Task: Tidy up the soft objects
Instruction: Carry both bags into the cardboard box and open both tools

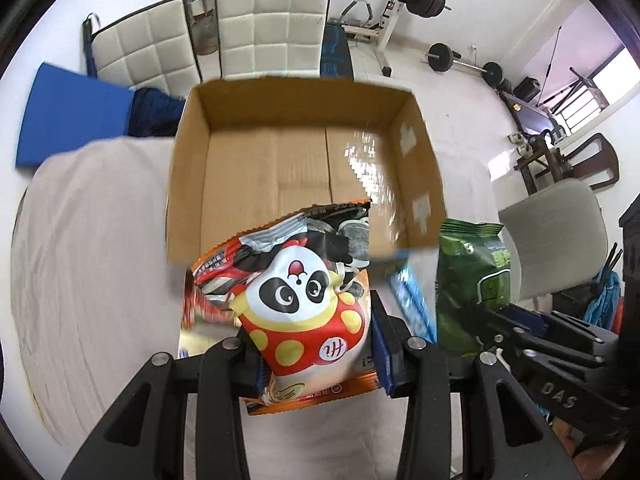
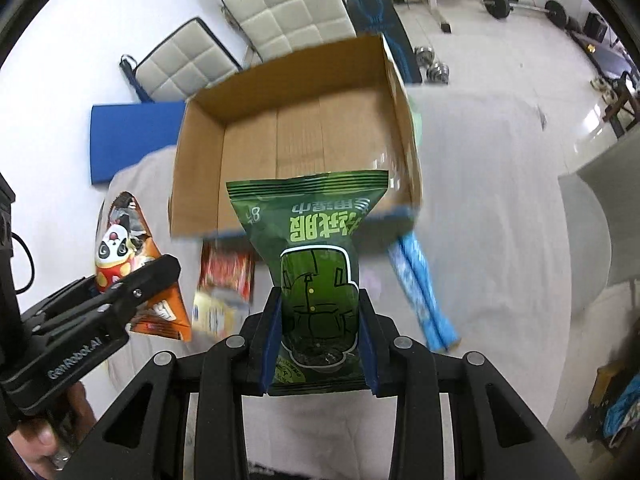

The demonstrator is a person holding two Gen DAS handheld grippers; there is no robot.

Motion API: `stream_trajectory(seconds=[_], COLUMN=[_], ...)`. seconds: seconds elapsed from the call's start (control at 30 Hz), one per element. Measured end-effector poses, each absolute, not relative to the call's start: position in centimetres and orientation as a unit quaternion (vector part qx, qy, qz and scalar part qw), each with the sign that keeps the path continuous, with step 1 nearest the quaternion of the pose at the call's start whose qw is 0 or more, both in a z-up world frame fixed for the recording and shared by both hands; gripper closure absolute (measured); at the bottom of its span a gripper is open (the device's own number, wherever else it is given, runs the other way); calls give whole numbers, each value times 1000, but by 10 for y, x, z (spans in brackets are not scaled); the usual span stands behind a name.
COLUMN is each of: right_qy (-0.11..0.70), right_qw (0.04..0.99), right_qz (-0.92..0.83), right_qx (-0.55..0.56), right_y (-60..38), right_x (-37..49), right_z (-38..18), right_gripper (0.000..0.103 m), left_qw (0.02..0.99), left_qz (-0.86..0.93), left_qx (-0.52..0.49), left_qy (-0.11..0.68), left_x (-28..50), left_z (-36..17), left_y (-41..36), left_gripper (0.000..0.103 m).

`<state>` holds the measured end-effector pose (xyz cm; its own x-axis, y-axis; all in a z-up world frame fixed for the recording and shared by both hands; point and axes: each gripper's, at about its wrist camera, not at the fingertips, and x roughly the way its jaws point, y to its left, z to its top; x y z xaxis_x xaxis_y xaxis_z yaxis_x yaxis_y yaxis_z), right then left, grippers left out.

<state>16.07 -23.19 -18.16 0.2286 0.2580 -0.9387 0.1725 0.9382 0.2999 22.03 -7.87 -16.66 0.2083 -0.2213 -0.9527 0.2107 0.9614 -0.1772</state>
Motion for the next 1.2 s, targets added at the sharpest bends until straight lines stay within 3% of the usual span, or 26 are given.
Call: stream_trajectory(seconds=[0.47, 0.93, 1.0, 1.03, 1.07, 1.1, 1.2], right_qy=[646, 675, 677, 681, 682, 683, 683], right_qw=[746, 728, 727, 724, 723, 722, 723], right_qz=[-15, -34, -29, -29, -29, -27, -29], right_qx=[162, 117, 110, 107, 107, 107, 100], right_y=[-236, -229, -228, -229, -229, -229, -231], right_x=[325, 407, 413, 413, 415, 415, 415], right_z=[-267, -343, -348, -350, -351, -351, -347], right_gripper=[67, 66, 63, 59, 47, 41, 38], left_qw=[699, 656, 648, 646, 647, 650, 667], left_qz=[-180, -177, -173, -169, -166, -164, -159], left_qx=[-46, -17, -24, -30, -35, -37, -31], left_qy=[691, 734, 741, 743, 743, 741, 728], left_x=[377, 432, 433, 433, 433, 433, 432], left_z=[-249, -316, -321, -322, -320, -319, -306], left_y=[-96, -116, -116, -114, -112, -110, -103], left_gripper=[66, 65, 61, 50, 38, 33, 25])
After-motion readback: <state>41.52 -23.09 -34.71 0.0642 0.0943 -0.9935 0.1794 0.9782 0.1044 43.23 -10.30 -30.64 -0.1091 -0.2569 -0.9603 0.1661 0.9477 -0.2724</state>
